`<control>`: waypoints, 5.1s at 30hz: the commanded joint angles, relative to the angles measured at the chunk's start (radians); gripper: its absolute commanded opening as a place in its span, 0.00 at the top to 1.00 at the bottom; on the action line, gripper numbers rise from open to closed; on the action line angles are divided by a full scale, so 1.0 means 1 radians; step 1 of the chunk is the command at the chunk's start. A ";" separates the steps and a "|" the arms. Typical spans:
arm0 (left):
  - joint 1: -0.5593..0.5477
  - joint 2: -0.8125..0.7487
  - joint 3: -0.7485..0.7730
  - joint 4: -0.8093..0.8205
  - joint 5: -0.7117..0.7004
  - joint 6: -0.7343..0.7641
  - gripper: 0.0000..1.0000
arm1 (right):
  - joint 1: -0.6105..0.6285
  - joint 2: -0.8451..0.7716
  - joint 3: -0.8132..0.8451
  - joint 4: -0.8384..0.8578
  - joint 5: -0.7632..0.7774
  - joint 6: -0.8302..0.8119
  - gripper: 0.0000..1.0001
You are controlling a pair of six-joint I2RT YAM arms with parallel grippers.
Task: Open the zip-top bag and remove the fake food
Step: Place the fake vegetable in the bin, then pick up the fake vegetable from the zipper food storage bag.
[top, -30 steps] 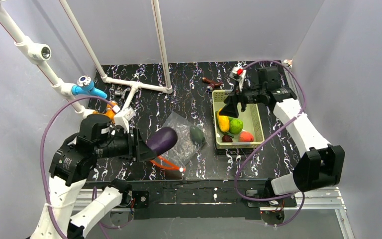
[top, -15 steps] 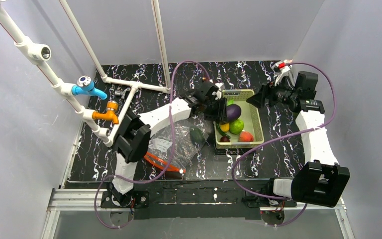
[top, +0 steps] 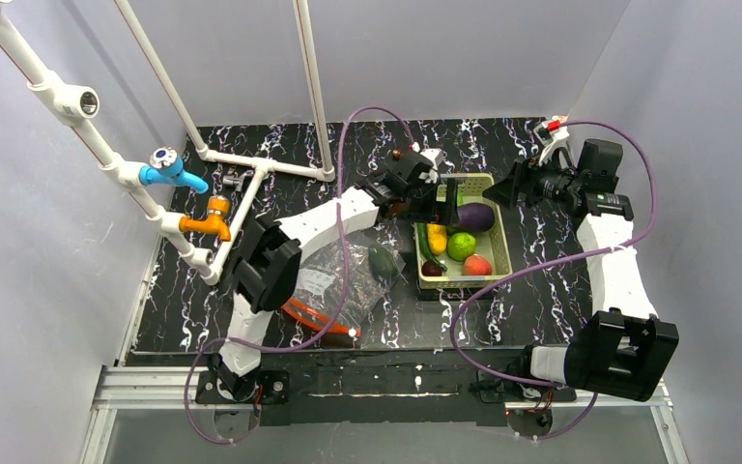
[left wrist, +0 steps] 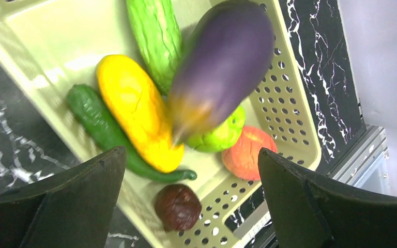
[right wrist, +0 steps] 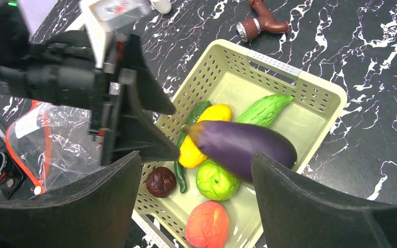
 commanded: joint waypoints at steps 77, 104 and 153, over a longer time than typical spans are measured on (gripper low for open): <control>-0.054 -1.575 -1.644 0.537 -0.461 -0.132 0.12 | 0.377 0.085 0.034 -0.200 -0.198 -0.029 0.16; -0.043 -1.906 -1.452 -0.150 -0.515 -0.023 0.53 | 0.523 0.172 0.076 -0.212 -0.016 -0.275 0.16; 0.360 -0.726 -1.625 1.474 0.072 -0.410 0.47 | 0.755 0.664 0.499 -0.391 0.518 -0.282 0.16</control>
